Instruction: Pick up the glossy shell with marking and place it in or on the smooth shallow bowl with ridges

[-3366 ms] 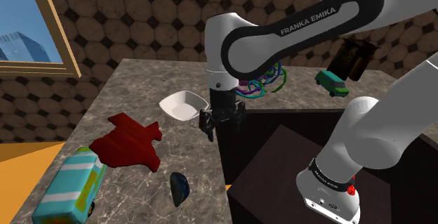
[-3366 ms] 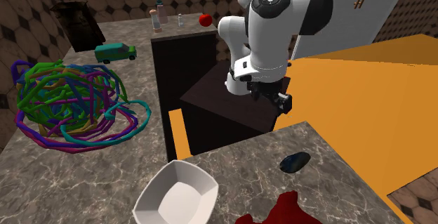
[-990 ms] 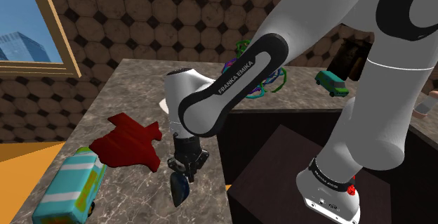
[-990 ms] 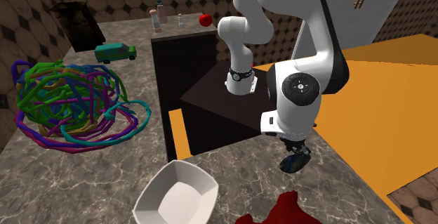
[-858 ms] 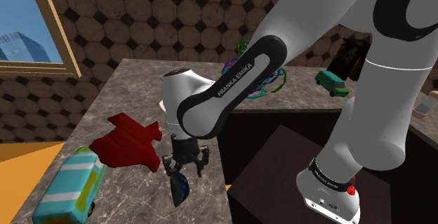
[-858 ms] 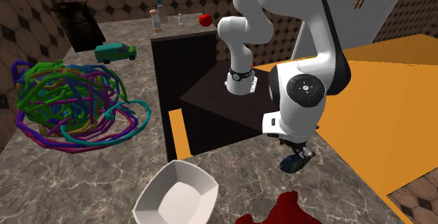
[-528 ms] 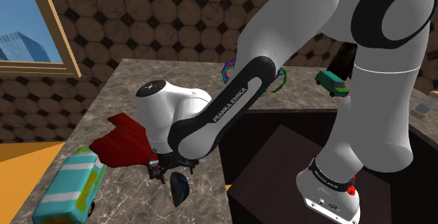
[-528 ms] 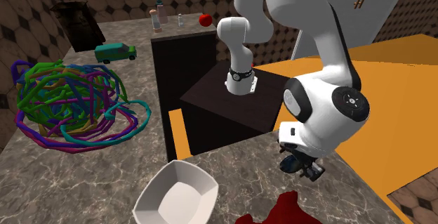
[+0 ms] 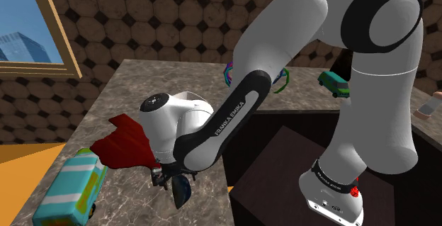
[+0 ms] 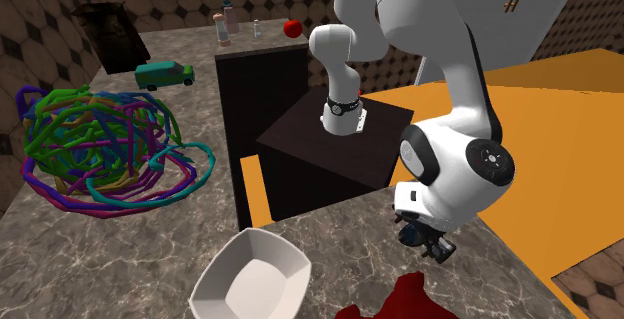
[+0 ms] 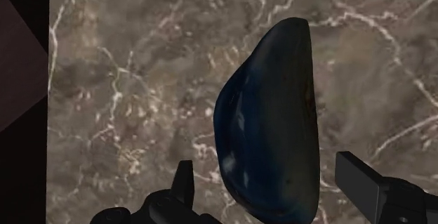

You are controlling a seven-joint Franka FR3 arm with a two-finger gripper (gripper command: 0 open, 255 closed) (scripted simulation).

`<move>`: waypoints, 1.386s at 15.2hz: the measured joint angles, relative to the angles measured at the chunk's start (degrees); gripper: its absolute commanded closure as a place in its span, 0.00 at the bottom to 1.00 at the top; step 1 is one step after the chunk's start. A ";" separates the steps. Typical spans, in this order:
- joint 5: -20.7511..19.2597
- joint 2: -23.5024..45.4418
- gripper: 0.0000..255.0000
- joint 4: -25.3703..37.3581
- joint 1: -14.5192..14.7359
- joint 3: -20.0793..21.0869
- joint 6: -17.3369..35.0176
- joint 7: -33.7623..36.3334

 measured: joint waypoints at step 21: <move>1.06 -2.44 1.00 0.05 -0.42 0.65 -2.36 -0.60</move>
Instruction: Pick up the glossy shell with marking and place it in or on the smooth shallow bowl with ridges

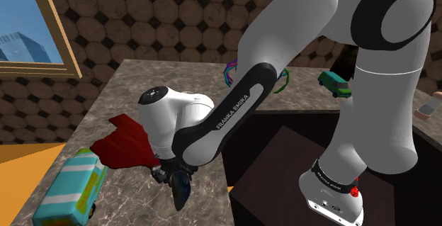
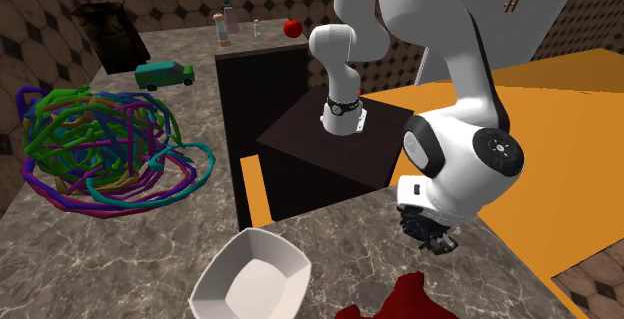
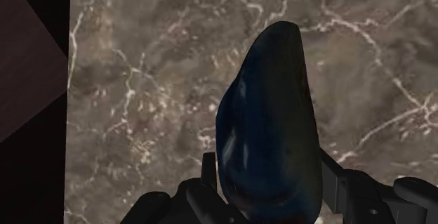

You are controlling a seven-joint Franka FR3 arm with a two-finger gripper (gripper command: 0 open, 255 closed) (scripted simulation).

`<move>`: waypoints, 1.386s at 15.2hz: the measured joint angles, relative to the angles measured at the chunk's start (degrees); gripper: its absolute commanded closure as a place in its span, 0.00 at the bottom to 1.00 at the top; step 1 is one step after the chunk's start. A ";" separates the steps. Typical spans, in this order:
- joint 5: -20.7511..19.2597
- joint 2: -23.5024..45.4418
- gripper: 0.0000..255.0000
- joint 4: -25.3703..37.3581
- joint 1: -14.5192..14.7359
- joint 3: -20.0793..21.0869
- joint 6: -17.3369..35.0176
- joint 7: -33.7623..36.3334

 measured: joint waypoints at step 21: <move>4.63 -10.76 1.00 2.54 -2.39 1.31 -12.68 -4.37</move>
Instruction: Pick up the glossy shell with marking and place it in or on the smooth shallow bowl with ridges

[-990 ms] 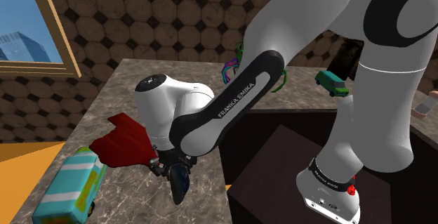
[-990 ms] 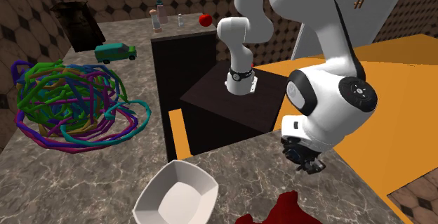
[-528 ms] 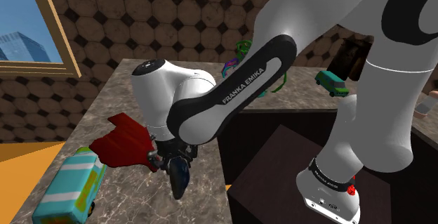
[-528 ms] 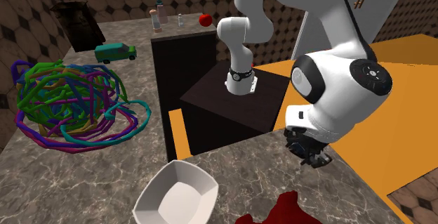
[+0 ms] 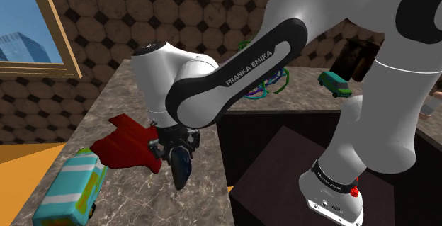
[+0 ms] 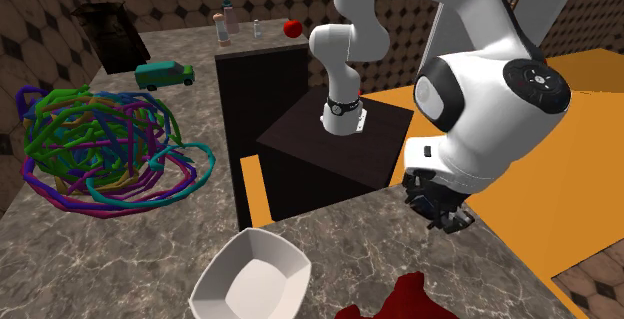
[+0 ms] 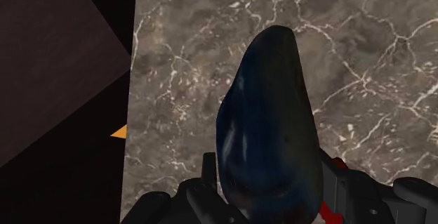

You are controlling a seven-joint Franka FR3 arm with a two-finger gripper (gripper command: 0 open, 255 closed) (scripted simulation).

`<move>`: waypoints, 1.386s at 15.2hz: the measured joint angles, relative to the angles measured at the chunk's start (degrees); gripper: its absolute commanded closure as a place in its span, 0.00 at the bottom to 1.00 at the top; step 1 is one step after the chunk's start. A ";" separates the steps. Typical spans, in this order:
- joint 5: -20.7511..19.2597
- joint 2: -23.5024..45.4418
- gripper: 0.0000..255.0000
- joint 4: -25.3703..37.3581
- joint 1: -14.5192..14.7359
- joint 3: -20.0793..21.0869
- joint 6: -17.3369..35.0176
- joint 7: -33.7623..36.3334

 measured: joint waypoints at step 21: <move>5.01 -5.55 0.00 -15.67 -2.98 -2.06 20.45 5.99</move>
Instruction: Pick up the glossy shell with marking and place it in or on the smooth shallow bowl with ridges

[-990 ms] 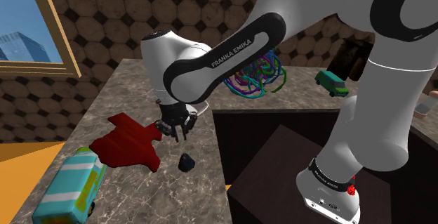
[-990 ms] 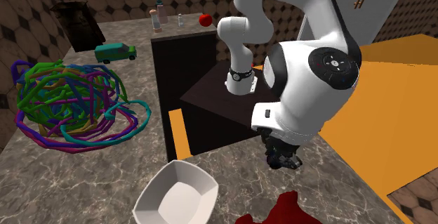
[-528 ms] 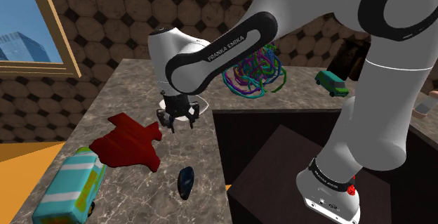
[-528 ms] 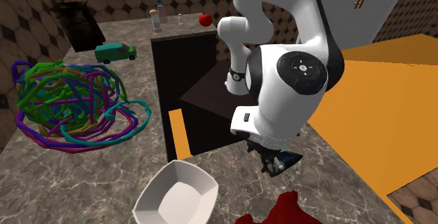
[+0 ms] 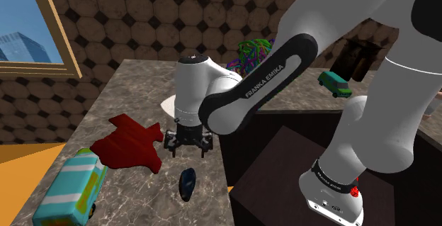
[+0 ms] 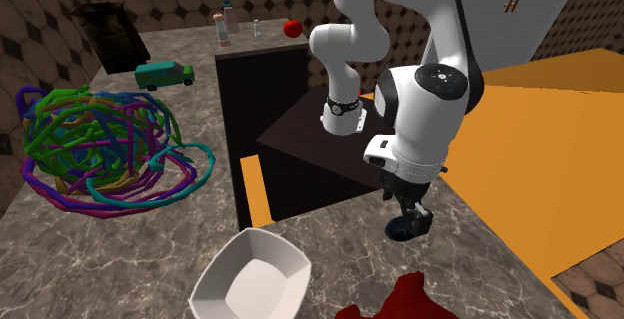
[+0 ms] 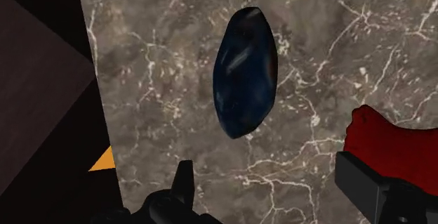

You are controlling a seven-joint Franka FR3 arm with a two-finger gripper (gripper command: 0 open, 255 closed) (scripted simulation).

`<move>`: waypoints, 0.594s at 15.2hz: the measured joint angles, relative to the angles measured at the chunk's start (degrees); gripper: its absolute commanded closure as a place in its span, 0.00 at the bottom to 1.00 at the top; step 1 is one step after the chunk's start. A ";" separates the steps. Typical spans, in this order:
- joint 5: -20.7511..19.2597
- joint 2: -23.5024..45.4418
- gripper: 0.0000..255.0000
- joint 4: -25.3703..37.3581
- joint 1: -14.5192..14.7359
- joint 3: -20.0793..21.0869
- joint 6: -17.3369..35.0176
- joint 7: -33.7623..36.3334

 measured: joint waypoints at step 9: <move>-3.52 3.15 0.00 -7.69 5.41 1.46 17.91 19.35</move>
